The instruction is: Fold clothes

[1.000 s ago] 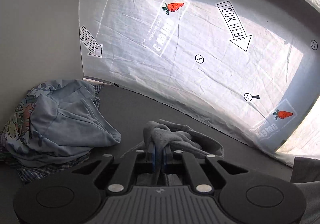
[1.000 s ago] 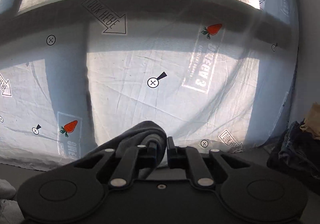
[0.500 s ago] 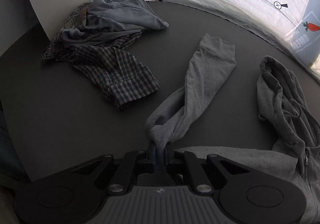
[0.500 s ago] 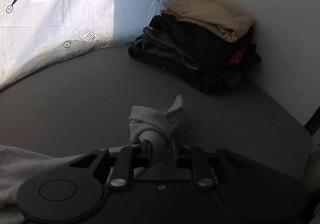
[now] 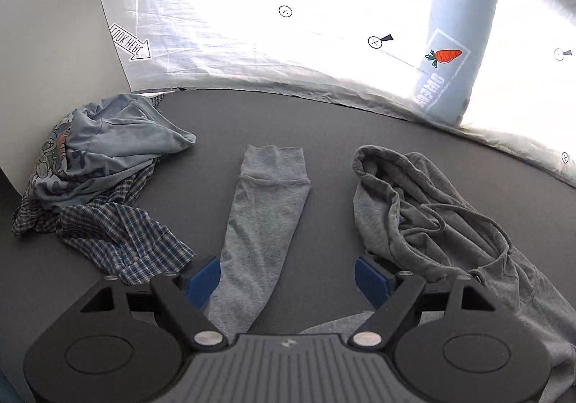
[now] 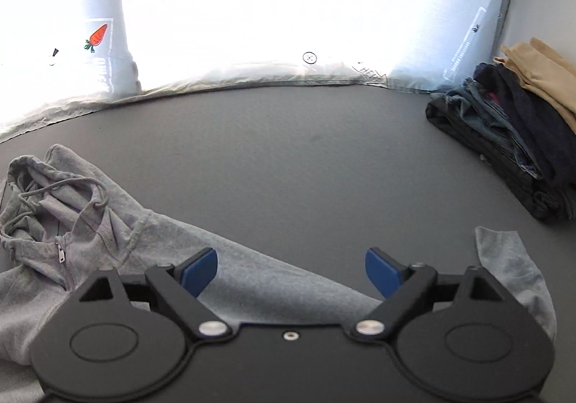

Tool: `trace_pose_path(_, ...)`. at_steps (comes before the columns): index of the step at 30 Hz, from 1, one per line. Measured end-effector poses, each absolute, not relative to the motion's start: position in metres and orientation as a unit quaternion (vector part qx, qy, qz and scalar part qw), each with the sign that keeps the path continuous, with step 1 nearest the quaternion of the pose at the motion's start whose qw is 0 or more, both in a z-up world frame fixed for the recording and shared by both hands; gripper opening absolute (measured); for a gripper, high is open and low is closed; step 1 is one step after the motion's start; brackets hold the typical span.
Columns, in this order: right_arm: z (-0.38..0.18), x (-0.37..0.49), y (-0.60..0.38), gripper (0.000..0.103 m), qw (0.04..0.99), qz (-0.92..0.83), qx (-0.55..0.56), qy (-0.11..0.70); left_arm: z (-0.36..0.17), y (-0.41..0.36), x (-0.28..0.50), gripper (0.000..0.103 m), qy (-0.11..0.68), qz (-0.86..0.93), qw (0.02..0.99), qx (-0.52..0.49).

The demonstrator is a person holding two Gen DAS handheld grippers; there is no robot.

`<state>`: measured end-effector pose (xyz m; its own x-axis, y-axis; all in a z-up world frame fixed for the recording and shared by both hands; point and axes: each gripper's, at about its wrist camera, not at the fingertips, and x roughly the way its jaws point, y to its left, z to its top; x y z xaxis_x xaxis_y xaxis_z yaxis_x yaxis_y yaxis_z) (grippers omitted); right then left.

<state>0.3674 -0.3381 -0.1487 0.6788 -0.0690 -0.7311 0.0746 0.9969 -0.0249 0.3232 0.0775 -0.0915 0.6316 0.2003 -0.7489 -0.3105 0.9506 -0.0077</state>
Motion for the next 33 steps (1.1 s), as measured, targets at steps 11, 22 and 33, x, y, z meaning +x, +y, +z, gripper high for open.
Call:
trace_pose_path(11,-0.168,0.468,-0.206,0.095,0.903,0.118,-0.114,0.398,-0.138,0.057,0.417,0.085,0.469,0.052,0.881,-0.045)
trace_pose_path(22,-0.218,0.531,-0.15,0.097,0.87,0.152,-0.279,0.378,-0.194,0.036,0.485,0.087,0.509,0.081,0.856,0.019)
trace_pose_path(33,-0.179,0.616,-0.226,0.098,0.922,0.006,-0.25,0.295,-0.19,0.066,0.57,0.092,0.435,0.203,0.874,0.067)
